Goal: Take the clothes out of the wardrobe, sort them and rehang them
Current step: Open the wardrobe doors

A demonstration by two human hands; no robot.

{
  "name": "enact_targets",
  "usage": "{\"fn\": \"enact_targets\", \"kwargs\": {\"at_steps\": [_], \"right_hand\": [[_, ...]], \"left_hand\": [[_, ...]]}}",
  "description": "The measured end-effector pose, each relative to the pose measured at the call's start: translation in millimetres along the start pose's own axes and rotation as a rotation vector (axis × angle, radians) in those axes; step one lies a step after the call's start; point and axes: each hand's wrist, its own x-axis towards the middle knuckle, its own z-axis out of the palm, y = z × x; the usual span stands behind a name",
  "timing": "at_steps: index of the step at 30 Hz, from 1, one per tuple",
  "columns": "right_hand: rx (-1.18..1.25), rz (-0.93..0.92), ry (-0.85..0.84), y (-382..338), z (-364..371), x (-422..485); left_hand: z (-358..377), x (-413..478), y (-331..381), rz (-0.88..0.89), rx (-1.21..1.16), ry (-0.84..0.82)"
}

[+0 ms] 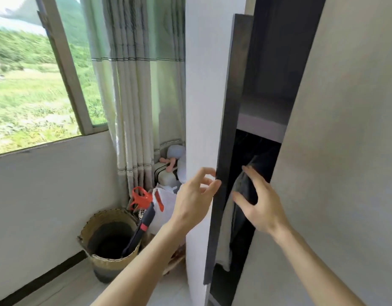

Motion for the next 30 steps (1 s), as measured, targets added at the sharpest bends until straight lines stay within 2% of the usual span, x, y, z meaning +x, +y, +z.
{"fn": "enact_targets", "kwargs": {"at_steps": [4,10,15,18,22,26,30], "right_hand": [[0.116,-0.068,-0.195,-33,54,-7],[0.099,-0.189,-0.204,-51,105,6],[0.059,-0.321,-0.192,-59,123,16],[0.064,-0.379,-0.172,-57,133,23],[0.013,-0.433,-0.162,-56,148,31],[-0.072,-0.504,-0.105,-58,166,39],[-0.089,-0.558,-0.091,-58,181,53]], "left_hand": [[-43,-14,-8,-0.03,-0.001,0.001],[-90,-20,-15,-0.044,0.076,-0.01],[-122,-22,-12,-0.015,0.295,-0.017],[-136,-19,2,0.097,0.462,0.098],[-143,-2,25,0.355,0.712,0.357],[-143,17,28,0.372,0.873,0.512],[-151,24,16,0.395,1.093,0.559]]}}
